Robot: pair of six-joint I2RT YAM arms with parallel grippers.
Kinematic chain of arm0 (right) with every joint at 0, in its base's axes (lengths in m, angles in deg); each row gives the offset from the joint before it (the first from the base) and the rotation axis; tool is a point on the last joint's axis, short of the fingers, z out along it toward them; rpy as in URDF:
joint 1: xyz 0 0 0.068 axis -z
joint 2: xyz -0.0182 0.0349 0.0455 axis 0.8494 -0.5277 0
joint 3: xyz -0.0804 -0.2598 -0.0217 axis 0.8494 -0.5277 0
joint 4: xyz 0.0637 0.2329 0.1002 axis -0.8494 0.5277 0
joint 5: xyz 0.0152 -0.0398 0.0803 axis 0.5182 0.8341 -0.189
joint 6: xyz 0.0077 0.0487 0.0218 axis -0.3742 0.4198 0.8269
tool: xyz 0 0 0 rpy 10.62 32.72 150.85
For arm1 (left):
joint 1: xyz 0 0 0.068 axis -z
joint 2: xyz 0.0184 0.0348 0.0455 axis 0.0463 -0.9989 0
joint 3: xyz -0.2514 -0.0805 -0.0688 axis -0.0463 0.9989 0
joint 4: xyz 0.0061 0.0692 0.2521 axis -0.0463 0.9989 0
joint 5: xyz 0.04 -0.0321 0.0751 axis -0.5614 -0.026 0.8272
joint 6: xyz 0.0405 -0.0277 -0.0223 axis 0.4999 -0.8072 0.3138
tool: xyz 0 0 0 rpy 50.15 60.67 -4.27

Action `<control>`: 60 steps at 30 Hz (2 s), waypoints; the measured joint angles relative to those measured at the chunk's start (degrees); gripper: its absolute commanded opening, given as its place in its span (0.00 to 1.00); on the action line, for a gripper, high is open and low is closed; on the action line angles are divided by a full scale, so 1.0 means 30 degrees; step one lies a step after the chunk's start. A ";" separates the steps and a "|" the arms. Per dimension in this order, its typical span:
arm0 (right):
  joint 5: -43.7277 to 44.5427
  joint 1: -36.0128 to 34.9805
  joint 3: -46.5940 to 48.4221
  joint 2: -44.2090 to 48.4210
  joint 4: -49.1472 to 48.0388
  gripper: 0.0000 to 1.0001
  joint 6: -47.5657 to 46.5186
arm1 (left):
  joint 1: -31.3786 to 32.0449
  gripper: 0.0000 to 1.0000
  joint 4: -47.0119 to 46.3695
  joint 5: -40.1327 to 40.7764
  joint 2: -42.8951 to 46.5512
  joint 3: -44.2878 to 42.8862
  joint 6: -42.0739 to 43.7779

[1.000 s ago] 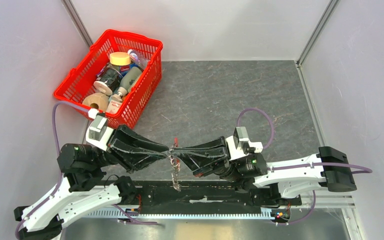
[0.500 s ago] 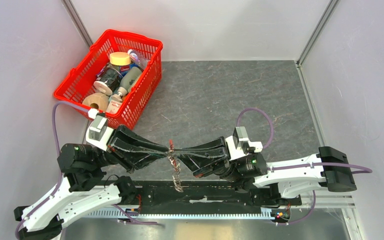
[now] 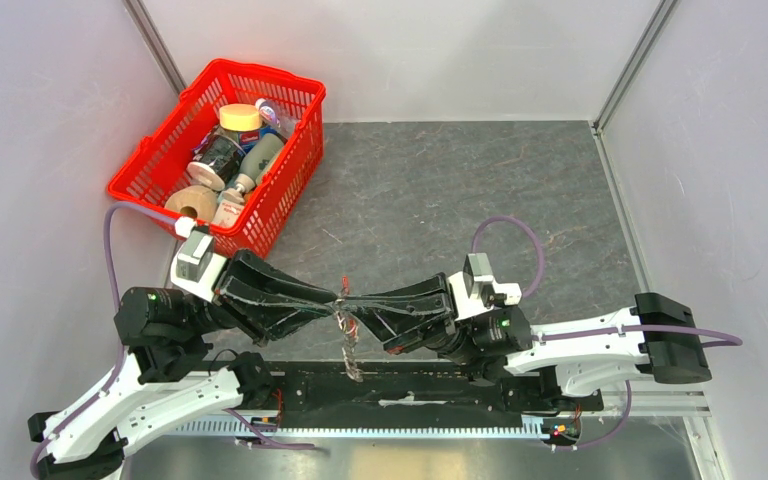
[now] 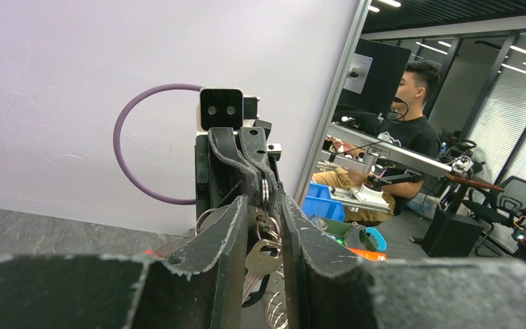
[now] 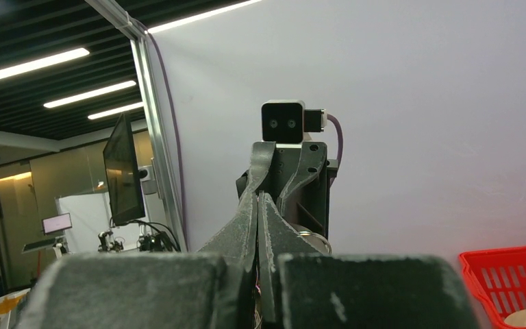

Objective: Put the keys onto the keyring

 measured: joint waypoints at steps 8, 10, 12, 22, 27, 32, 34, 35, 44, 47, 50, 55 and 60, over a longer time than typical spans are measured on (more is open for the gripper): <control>0.0102 0.0000 0.0000 -0.0437 0.0051 0.00 -0.0080 | 0.0000 0.29 -0.0211 0.0000 0.0000 0.0015 0.0000; 0.0102 0.0000 0.0036 -0.0525 0.0044 0.00 -0.0087 | 0.0000 0.27 -0.0255 0.0000 0.0000 0.0051 -0.0007; 0.0102 -0.0007 0.0146 -0.0619 0.0058 0.00 -0.0095 | 0.0000 0.27 -0.0262 0.0000 0.0000 0.0073 0.0000; 0.0058 -0.0022 0.0299 -0.0685 0.0087 0.00 -0.0248 | 0.0000 0.27 -0.0313 0.0000 0.0029 0.0117 0.0000; 0.0022 -0.0022 0.0299 -0.0678 0.0124 0.00 -0.0488 | 0.0000 0.27 -0.0321 0.0000 0.0087 0.0175 0.0000; 0.0015 -0.0022 0.0299 -0.0678 0.0131 0.00 -0.0590 | 0.0000 0.27 -0.0321 0.0000 0.0095 0.0182 0.0000; -0.0007 -0.0044 0.0299 -0.0656 0.0153 0.00 -0.0605 | 0.0000 0.27 -0.0321 0.0000 0.0102 0.0189 0.0000; -0.0015 -0.0051 0.0299 -0.0634 0.0204 0.00 -0.0619 | 0.0000 0.27 -0.0321 0.0000 0.0102 0.0189 0.0000; -0.0029 -0.0051 0.0299 0.0051 0.0204 0.00 -0.0940 | 0.0000 0.33 -0.0321 0.0000 0.0189 0.0189 -0.0007; -0.0029 -0.0051 0.0299 0.0277 0.0168 0.00 -0.0947 | 0.0000 0.34 -0.0321 0.0000 0.0284 0.0189 -0.0007; -0.0029 -0.0051 0.0299 0.0270 0.0117 0.00 -0.0947 | 0.0000 0.35 -0.0321 0.0000 0.0299 0.0189 -0.0007; -0.0022 -0.0051 0.0299 0.0131 0.0102 0.00 -0.0947 | 0.0000 0.35 -0.0328 0.0000 0.0291 0.0189 0.0000; -0.0029 -0.0051 0.0568 -0.0342 0.0153 0.00 -0.0940 | 0.0000 0.33 -0.0328 0.0000 0.0248 0.0189 -0.0007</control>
